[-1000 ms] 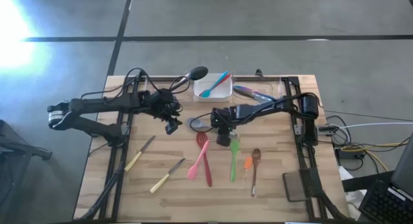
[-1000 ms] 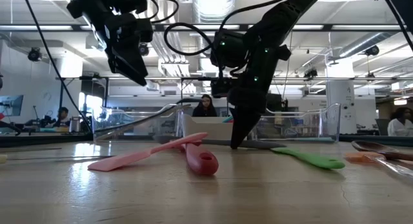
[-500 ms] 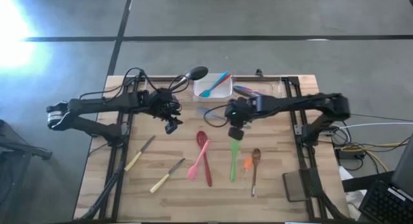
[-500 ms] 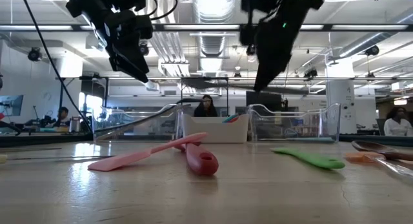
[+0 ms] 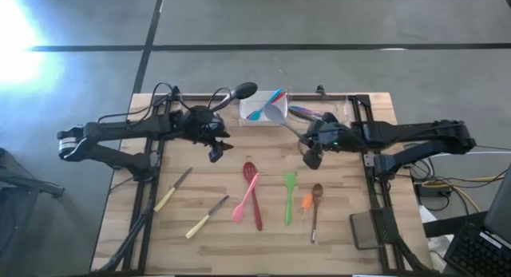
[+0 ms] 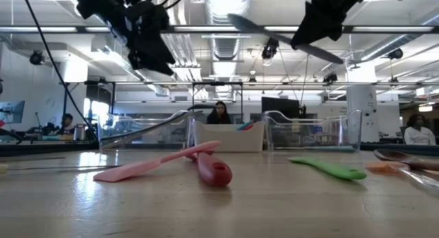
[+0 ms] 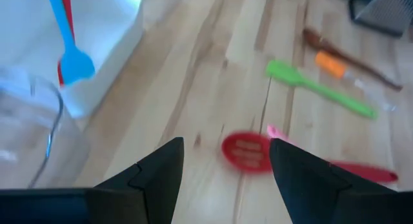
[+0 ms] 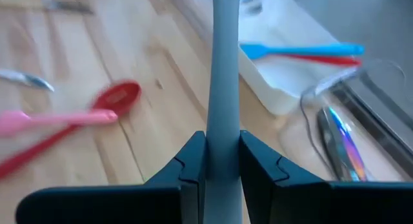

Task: Pick & Place Kitchen Items
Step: Put the gray cooking spoon into the left transparent bin

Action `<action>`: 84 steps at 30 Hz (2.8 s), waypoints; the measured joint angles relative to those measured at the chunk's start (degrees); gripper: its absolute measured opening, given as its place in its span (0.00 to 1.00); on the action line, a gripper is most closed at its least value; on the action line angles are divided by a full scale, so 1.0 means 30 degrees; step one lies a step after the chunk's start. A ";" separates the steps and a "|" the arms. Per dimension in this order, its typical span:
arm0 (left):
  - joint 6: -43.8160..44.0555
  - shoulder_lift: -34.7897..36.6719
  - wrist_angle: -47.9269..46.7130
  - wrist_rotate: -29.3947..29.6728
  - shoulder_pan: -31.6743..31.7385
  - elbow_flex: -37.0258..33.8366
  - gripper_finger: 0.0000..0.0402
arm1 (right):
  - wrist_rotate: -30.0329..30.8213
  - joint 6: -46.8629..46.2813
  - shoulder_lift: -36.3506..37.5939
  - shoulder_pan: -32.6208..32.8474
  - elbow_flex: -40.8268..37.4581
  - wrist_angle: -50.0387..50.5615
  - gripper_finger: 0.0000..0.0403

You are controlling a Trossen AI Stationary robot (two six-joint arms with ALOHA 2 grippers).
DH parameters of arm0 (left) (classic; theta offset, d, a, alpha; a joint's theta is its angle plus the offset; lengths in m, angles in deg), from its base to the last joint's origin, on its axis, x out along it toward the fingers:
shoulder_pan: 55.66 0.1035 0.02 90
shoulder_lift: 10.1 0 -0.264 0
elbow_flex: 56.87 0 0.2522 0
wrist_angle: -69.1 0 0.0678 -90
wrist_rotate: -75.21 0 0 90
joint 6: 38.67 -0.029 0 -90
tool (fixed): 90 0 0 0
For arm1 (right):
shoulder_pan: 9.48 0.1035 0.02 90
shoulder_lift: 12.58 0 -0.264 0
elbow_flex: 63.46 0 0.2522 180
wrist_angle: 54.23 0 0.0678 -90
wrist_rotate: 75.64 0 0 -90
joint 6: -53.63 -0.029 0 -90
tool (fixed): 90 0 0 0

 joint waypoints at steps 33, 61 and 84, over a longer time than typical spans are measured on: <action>0.2247 -0.0403 2.2709 -0.0868 -0.0325 -0.4735 0.58 | 0.0431 0.3752 -0.0047 0.1418 -0.5919 -1.9682 0.13; 0.1895 -0.7765 2.2786 -0.5215 -0.0994 0.2891 0.58 | -0.0503 0.3803 -0.0809 0.1505 -0.5679 -2.1152 0.13; 0.1807 -0.8408 2.3004 -0.5518 -0.1117 0.4164 0.55 | -0.0999 0.3591 -0.0809 0.1498 -0.5679 -2.1283 0.13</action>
